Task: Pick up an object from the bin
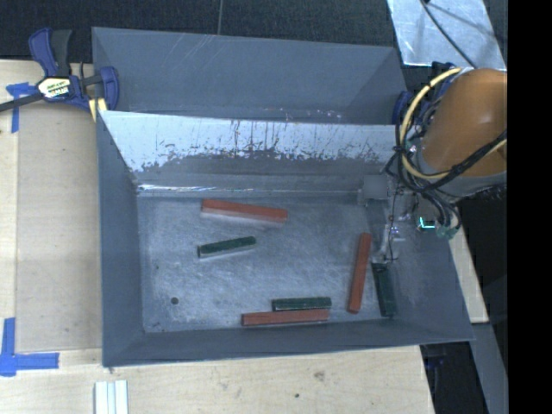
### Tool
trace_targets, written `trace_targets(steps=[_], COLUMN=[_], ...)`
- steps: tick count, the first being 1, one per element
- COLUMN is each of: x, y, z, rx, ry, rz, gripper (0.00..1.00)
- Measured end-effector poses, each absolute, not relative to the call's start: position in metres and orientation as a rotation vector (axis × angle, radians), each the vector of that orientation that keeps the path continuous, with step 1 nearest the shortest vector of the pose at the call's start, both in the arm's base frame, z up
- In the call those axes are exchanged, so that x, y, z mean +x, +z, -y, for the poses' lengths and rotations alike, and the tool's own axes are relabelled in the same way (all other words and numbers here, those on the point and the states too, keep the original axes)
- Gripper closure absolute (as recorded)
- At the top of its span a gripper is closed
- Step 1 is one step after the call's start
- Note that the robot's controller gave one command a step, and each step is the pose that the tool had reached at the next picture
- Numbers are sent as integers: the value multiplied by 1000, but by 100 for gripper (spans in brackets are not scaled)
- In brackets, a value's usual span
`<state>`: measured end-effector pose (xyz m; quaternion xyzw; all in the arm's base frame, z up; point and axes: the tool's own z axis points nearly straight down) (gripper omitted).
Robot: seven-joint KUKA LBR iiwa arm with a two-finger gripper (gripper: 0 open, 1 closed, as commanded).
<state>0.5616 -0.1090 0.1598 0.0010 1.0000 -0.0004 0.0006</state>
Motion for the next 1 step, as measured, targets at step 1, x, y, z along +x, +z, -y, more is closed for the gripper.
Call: trace_targets(steps=[1], x=[513], y=[69], z=[109], rx=[-628], ry=[1], rz=[-3079], gripper=[0])
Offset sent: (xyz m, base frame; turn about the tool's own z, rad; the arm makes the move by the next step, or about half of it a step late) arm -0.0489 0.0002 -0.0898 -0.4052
